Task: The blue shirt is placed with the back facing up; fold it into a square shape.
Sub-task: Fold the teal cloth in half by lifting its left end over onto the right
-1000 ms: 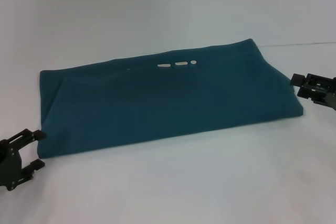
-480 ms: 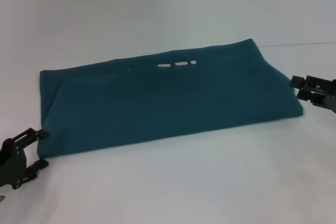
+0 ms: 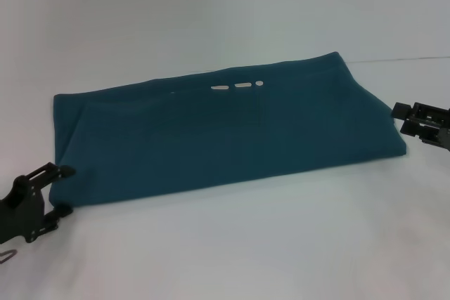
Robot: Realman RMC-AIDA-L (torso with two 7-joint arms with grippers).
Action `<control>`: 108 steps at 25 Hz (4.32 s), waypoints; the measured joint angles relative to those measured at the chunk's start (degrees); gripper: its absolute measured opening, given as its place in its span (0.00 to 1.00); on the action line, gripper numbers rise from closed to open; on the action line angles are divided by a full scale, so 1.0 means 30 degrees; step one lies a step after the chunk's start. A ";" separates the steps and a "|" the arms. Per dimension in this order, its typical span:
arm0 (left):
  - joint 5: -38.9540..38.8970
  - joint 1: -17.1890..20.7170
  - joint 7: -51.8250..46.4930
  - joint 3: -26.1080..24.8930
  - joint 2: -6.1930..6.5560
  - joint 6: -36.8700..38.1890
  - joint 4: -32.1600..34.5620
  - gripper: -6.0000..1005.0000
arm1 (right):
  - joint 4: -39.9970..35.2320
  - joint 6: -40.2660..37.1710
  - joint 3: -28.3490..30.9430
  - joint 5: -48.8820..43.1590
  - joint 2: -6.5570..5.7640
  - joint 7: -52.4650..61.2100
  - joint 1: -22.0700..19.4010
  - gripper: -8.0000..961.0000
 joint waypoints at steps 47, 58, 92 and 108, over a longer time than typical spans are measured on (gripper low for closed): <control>0.0058 -0.0137 -0.0329 0.0422 -0.0028 -0.0341 0.0015 0.81 | 0.0269 0.0119 0.0292 0.0000 0.0000 -0.0240 -0.0295 0.73; 0.0058 -0.1034 -0.0303 0.0838 0.0148 -0.1654 -0.0609 0.81 | 0.0262 0.0042 0.0332 0.0000 0.0000 -0.0240 -0.0359 0.73; 0.0044 -0.1887 0.0464 0.1766 0.0273 -0.1784 -0.0689 0.55 | 0.0262 0.0064 0.0479 -0.0001 0.0000 -0.0270 -0.0419 0.73; 0.0589 -0.1745 0.1785 0.1804 0.0424 -0.1015 0.0179 0.01 | 0.0262 0.0142 0.0507 -0.0001 0.0000 -0.0270 -0.0625 0.73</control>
